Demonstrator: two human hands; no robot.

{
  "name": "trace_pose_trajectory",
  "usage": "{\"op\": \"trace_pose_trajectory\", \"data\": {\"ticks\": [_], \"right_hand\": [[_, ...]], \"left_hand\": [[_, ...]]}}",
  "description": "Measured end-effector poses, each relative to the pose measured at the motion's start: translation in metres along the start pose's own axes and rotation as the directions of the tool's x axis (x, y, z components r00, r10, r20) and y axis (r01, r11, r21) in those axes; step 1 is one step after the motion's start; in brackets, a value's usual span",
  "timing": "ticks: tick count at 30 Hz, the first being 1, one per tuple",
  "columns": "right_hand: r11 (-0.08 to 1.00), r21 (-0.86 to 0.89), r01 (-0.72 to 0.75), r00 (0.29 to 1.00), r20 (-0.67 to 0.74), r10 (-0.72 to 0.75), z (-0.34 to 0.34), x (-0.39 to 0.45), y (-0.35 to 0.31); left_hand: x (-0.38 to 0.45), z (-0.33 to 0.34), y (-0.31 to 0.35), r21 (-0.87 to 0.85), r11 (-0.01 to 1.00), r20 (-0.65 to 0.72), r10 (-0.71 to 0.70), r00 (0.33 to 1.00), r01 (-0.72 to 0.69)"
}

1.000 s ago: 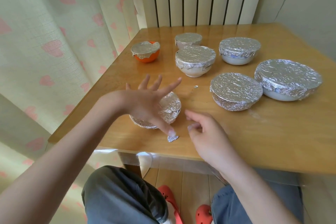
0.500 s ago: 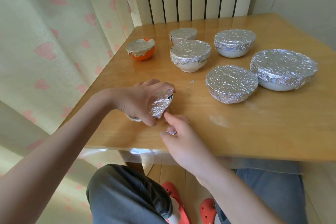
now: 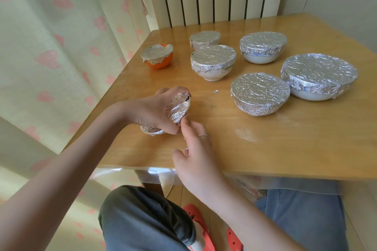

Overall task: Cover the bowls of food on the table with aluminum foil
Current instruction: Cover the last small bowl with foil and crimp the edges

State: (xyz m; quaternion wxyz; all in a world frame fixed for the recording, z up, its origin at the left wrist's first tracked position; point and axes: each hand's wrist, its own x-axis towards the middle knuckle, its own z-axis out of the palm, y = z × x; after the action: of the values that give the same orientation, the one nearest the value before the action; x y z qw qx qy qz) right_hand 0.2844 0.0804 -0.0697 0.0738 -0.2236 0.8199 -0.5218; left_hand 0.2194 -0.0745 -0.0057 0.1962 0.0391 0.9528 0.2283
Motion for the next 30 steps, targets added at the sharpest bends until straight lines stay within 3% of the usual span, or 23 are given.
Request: {"op": "trace_pose_trajectory", "data": {"ticks": [3,6,12,17,24,30], "right_hand": [[0.99,-0.14,0.004,1.0,0.02,-0.001,0.004,0.0,-0.003],[0.987,-0.157,-0.03,0.999,0.037,0.037,0.003,0.001,-0.004],[0.971,0.087,-0.221,0.975,0.03,0.219,-0.015,0.013,0.008],[0.927,0.244,-0.284,0.959,0.054,0.28,-0.036,0.014,0.015],[0.896,0.343,-0.281,0.959,0.056,0.28,-0.032,-0.004,0.007],[0.838,0.445,-0.316,0.947,0.099,0.305,-0.026,-0.004,0.001]], "left_hand": [[0.001,0.003,0.002,0.01,0.999,-0.029,-0.037,0.999,0.037],[0.002,0.006,0.005,0.061,0.993,-0.059,-0.093,0.994,0.097],[0.012,0.016,0.023,0.254,0.937,-0.115,-0.216,0.97,0.239],[0.017,0.011,0.035,0.381,0.874,-0.044,-0.309,0.95,0.302],[0.005,-0.005,0.028,0.444,0.885,0.09,-0.199,0.976,0.139],[0.012,0.001,0.018,0.437,0.899,0.092,-0.021,0.996,-0.021]]}}
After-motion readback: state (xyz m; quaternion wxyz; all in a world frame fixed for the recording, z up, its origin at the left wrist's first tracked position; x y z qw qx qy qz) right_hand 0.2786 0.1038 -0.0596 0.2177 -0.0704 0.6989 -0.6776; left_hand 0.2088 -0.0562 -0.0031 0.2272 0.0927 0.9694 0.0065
